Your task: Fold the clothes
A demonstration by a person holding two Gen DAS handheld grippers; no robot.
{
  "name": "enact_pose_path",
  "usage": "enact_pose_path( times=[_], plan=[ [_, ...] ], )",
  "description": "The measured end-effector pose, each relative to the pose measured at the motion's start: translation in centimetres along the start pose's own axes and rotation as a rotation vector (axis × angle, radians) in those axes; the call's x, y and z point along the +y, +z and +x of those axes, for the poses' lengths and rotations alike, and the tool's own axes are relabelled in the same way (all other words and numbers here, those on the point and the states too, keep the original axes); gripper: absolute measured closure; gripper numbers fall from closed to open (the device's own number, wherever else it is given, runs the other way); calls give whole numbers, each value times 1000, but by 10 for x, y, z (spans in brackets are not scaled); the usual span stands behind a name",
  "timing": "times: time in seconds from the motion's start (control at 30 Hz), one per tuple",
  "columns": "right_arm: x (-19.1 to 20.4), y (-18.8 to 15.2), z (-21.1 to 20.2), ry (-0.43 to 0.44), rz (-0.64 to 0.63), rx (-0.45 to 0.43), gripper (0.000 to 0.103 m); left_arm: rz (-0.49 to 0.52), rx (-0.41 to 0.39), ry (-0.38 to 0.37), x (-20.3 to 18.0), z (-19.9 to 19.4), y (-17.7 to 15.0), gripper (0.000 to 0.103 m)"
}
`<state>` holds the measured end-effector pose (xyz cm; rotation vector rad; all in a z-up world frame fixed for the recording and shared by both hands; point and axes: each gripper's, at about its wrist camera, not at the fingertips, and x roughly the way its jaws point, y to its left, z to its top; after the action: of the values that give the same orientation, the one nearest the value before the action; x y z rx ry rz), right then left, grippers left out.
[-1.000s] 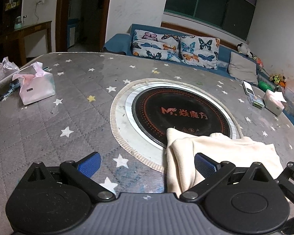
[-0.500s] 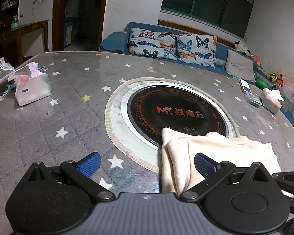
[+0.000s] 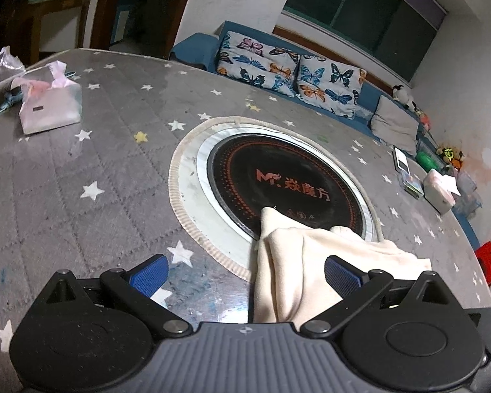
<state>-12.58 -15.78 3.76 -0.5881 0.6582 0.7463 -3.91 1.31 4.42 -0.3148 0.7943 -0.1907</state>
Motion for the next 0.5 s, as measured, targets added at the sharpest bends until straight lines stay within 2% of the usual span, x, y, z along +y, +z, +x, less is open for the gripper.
enact_pose_path(
  times=[0.1, 0.13, 0.2, 0.37, 0.5],
  plan=[
    [1, 0, -2, 8, -5, -10, 65, -10, 7, -13, -1, 1, 0, 0],
    [-2, 0, -4, 9, 13, -18, 69, -17, 9, -17, -1, 1, -1, 0],
    [-9, 1, -7, 11, 49, -33, 85, -34, 13, -26, -1, 1, -1, 0],
    [-25, 2, -17, 15, 138, -71, 90, -75, 24, -47, -3, 2, -2, 0],
    [-38, 2, -27, 20, 208, -104, 91, -196, 66, -119, 2, 10, -2, 1]
  ],
)
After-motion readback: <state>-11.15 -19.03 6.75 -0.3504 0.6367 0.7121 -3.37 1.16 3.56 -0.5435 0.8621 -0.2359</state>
